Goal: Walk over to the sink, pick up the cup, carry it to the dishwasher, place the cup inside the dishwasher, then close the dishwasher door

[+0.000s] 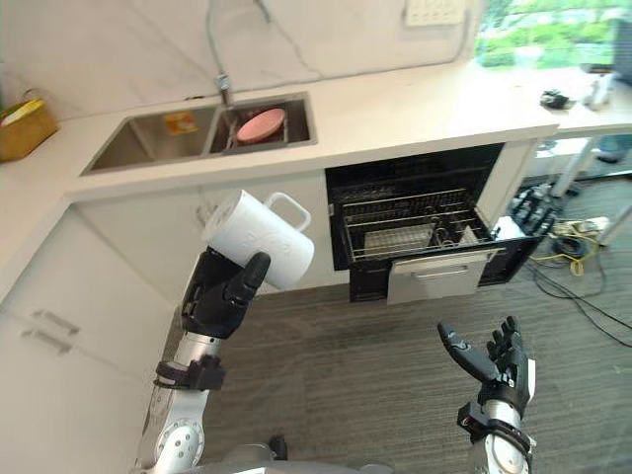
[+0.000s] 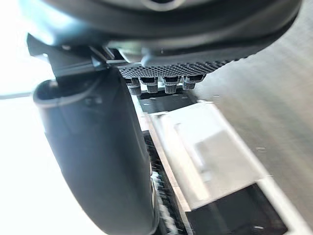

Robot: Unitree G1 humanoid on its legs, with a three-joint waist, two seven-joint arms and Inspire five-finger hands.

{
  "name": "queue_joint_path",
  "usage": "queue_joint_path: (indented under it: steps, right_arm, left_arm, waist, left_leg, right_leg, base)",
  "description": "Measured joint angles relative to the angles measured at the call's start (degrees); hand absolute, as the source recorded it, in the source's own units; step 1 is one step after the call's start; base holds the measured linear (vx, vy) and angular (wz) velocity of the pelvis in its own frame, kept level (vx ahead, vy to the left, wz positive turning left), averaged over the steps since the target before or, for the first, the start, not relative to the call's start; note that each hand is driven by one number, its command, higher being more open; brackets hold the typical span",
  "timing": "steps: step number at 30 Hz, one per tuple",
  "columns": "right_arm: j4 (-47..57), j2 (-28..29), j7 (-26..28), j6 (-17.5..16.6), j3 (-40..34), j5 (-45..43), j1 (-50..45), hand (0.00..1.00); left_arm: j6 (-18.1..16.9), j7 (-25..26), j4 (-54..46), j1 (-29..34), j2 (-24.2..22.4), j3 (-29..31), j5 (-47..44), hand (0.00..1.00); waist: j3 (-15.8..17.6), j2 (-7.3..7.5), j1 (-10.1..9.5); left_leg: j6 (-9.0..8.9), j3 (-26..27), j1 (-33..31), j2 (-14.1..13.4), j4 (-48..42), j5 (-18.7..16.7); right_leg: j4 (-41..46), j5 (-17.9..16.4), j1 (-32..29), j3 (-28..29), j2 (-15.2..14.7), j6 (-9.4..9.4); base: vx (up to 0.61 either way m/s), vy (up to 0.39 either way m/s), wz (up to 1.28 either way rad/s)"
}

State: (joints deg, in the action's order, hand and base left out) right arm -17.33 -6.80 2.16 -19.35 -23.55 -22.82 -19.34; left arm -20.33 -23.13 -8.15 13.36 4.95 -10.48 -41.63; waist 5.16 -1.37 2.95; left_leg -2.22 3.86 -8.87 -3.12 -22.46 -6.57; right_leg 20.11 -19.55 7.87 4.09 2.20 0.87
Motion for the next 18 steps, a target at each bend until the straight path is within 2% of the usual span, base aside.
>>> queue_joint_path:
  steps: [1,2,3,4,5,6,8,9,11,12,14,15,16,18]
  right_arm:
    - [0.4,0.5,0.1,0.0,-0.8,0.0,-0.9,1.00]
    - [0.9,1.4,0.2,-0.2,-2.2,0.0,-1.9,1.00]
    - [1.1,2.3,0.2,-0.2,-3.1,0.3,-1.9,1.00]
    - [1.2,2.8,0.2,-0.2,-3.1,0.6,-1.9,1.00]
    - [1.4,3.6,0.3,-0.1,-2.9,1.9,-2.0,1.00]
    - [1.7,3.6,0.5,0.2,-1.9,3.0,-2.2,1.00]
    - [3.7,4.0,0.9,0.8,0.3,3.8,-2.2,1.00]
    - [7.1,4.6,2.1,1.6,2.2,4.4,-2.4,1.00]
    - [10.4,4.7,3.3,1.9,4.0,5.1,-2.5,1.00]
    - [13.0,4.6,4.5,2.0,4.7,5.1,-2.0,1.00]
    - [14.9,4.5,5.3,2.0,5.3,5.0,-1.0,1.00]
    - [15.4,4.2,5.4,1.9,5.7,5.0,-1.0,1.00]
    - [14.7,2.8,5.7,2.0,6.2,5.0,-0.2,1.00]
    - [14.3,2.2,6.0,2.5,6.8,5.1,0.9,1.00]
  left_arm:
    - [-0.1,0.0,0.3,0.0,0.1,-0.1,0.0,0.00]
    - [-0.5,0.0,1.2,-0.4,0.0,-0.1,0.0,0.00]
    - [-1.2,0.3,1.6,-1.0,0.1,0.0,-0.1,0.00]
    - [-1.6,0.5,1.6,-1.3,0.3,0.1,-0.1,0.00]
    - [-2.1,1.1,1.6,-1.5,0.9,0.1,0.1,0.00]
    - [-2.3,2.1,1.6,-1.1,0.6,-0.1,0.3,0.00]
    - [-3.3,3.7,1.6,-1.4,0.4,-0.1,0.9,0.00]
    - [-4.6,5.3,1.6,-2.3,0.6,0.1,1.1,0.00]
    - [-5.4,6.2,1.6,-2.9,0.7,0.9,1.0,0.00]
    - [-5.5,6.8,1.6,-2.9,0.9,2.5,0.9,0.00]
    - [-5.5,6.9,1.5,-2.2,1.1,4.7,0.7,0.00]
    - [-5.6,6.8,1.5,-2.1,1.7,5.4,0.5,0.00]
    - [-5.5,6.9,1.8,-1.8,1.2,5.8,0.4,0.00]
    - [-5.5,6.7,1.8,-2.7,1.1,5.6,0.5,0.00]
  waist:
    - [-0.9,0.64,0.53]
    - [-1.6,1.54,1.38]
    - [-1.3,2.47,1.39]
    - [-1.1,2.89,1.26]
    - [-0.7,3.66,1.69]
    - [-0.9,3.28,2.37]
    - [-1.6,1.85,2.61]
    - [-1.9,1.07,2.58]
    - [-1.6,1.33,2.13]
    - [-0.9,1.27,1.47]
    - [-0.5,2.26,0.88]
    - [-0.6,2.87,0.94]
    - [-1.0,1.13,0.79]
    - [-0.6,0.43,0.71]
  left_leg:
    - [0.77,0.3,0.2,1.2,-0.5,-1.2]
    - [2.28,1.0,1.3,3.4,-0.6,-3.1]
    - [3.70,2.4,3.2,5.4,-0.5,-4.4]
    - [4.37,3.4,4.6,6.5,0.0,-4.9]
    - [6.27,4.1,7.2,8.1,1.1,-6.1]
    - [7.26,4.4,9.4,8.2,2.4,-6.9]
    - [6.86,4.6,11.6,7.2,5.0,-6.7]
    - [6.71,4.8,14.0,6.1,7.3,-6.6]
    - [6.67,5.2,16.0,5.0,9.4,-6.6]
    - [6.53,6.4,18.6,3.9,11.3,-6.6]
    - [4.85,8.0,22.1,4.1,12.3,-7.7]
    - [3.88,7.9,22.8,4.6,12.3,-8.3]
    - [2.68,8.0,23.7,2.9,12.2,-9.8]
    - [2.64,7.9,23.8,1.4,11.8,-9.8]
  right_leg:
    - [1.4,-1.2,-0.1,-0.1,-1.3,-1.22]
    - [8.1,-2.6,-2.1,-0.2,-3.5,-4.23]
    - [20.7,-2.3,-7.1,-0.4,-6.0,-6.34]
    - [27.6,-0.6,-10.1,-0.9,-7.6,-7.45]
    - [39.3,5.4,-15.6,-3.3,-11.1,-3.99]
    - [43.9,4.9,-18.7,-6.3,-12.9,-2.34]
    - [40.9,3.1,-21.1,-9.1,-12.6,-2.91]
    - [32.1,2.0,-21.6,-11.9,-11.0,-3.99]
    - [22.8,1.9,-21.8,-14.6,-9.1,-3.92]
    - [15.3,3.0,-22.2,-17.2,-7.2,-3.20]
    - [6.4,11.0,-21.6,-20.5,-6.5,-0.49]
    - [5.0,14.7,-21.5,-21.4,-6.7,5.15]
    - [4.5,13.8,-20.5,-21.5,-4.8,5.10]
    - [1.7,13.9,-19.0,-21.4,-2.6,5.30]
  base:
    - [0.30,0.259,-0.09]
    - [0.30,0.268,-0.09]
    - [0.28,0.265,-0.23]
    - [0.29,0.310,-0.37]
    - [0.28,0.266,-0.26]
    - [0.29,0.261,-0.19]
    - [0.26,0.147,-0.15]
    - [0.33,0.106,-0.17]
    - [0.34,0.046,-0.23]
    - [0.41,0.018,-0.46]
    - [0.35,0.009,-0.41]
    - [0.36,-0.023,-0.26]
    - [0.34,-0.036,-0.24]
    - [0.28,-0.051,-0.18]
